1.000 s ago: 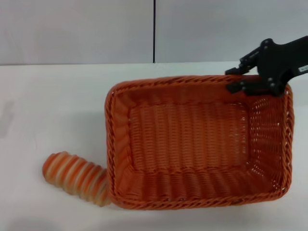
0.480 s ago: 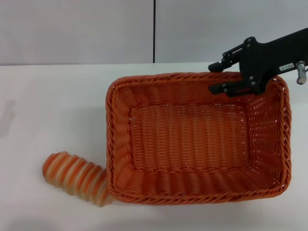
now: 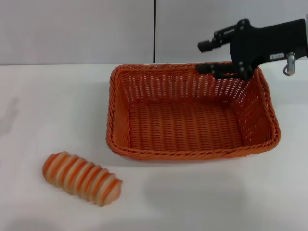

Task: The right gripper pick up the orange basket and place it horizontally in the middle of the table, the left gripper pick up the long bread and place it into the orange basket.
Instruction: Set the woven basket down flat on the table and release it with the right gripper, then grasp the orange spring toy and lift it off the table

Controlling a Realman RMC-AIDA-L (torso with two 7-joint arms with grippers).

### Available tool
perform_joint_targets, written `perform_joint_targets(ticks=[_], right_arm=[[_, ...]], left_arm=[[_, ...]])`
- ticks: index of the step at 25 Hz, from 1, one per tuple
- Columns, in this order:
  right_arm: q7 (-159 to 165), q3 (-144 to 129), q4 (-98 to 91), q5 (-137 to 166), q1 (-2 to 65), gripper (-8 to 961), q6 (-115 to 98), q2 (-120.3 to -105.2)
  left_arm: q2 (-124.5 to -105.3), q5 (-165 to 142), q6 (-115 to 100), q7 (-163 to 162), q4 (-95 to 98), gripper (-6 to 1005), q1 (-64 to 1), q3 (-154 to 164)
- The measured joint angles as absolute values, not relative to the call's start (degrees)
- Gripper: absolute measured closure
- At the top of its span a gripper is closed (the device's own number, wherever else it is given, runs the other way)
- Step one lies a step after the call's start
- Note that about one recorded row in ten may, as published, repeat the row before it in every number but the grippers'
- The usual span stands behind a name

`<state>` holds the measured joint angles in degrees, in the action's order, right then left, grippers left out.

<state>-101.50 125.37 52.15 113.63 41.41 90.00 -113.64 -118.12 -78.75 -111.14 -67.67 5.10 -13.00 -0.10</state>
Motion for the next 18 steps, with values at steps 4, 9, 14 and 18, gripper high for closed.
perform_joint_targets(ticks=[4,9,14,18], right_arm=[[-102.6,126.9,52.4,107.6,38.5,496,89.3,-113.84],[-103.7,132.1,51.7,93.4,31.0,495,91.0,-114.86],[-103.9,140.1,48.3,76.4,20.2,496,91.4,-117.67],[-104.1,144.9,40.5,68.2,13.8,495,92.8,-118.31]], left_arm=[[-118.04,-78.7,-111.1,-67.0,5.2,220,-13.0,0.3],[-117.97,-78.7,-111.0,-65.2,6.3,222,-13.5,2.5],[-117.88,-78.8,-109.4,-64.9,10.3,223,-15.0,5.9],[-117.75,-78.8,-107.7,-65.3,14.1,224,-16.5,9.1]])
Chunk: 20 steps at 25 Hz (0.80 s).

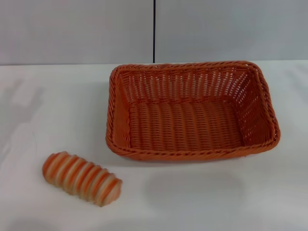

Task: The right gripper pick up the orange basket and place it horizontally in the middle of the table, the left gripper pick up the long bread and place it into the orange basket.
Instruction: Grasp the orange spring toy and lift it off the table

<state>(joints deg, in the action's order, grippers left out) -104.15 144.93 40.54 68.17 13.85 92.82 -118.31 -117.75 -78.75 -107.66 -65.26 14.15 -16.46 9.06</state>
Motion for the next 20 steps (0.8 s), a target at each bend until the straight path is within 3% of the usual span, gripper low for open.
perform_joint_targets(ticks=[6,14,20], right_arm=[[-107.1,154.3,25.0,63.6,8.9,496,97.3,-117.23],[-106.4,161.2,20.1,63.4,5.9,497,97.5,-117.36],[-106.4,164.9,18.1,62.8,4.1,495,97.0,-117.55]], left_arm=[[-116.15,-78.8,-104.6,-66.4,22.0,225,-17.5,18.3],[-108.91,-79.8,-103.2,-76.6,35.1,227,-16.5,36.1],[-105.97,-94.5,-106.3,-88.3,45.9,229,-16.0,37.1]])
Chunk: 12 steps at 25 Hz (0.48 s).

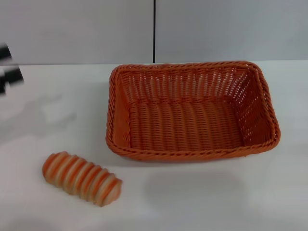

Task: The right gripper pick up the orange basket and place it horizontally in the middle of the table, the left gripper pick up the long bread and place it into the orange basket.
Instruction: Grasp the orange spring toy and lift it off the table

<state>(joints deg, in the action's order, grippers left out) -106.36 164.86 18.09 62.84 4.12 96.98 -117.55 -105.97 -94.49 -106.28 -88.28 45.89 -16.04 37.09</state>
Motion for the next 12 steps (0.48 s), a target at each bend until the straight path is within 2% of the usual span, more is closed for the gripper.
perform_joint_targets(ticks=[5,10,12], right_arm=[[-106.4,164.9,17.5,61.8,3.1,496,96.5,-117.36],[-106.4,164.9,16.5,61.1,3.1,496,96.4,-117.27],[-106.5,164.9,16.5,61.3,3.3,497,96.3,-117.25]], left_arm=[[-106.47,-105.2,-107.3,-91.6,48.7,230,-16.0,35.1],[-108.76,-115.7,-106.8,-91.4,48.8,232,-15.9,30.0],[-109.04,-116.9,-106.8,-91.3,48.8,232,-15.8,29.7]])
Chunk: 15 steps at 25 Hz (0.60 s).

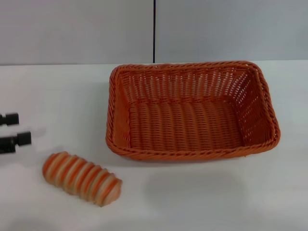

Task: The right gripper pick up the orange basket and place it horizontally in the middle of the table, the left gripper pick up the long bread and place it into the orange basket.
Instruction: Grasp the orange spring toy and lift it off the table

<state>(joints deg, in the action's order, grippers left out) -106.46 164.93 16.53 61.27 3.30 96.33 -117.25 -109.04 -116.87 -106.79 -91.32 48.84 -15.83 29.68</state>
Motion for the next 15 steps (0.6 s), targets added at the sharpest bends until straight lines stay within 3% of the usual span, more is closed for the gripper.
perform_joint_targets(ticks=[15], right_arm=[[-106.4,164.3,16.5,61.8,4.3,495,96.6,-117.24]], left_arm=[[-112.78,-126.0,-101.2,-90.5,48.6,236,-16.2,30.0]])
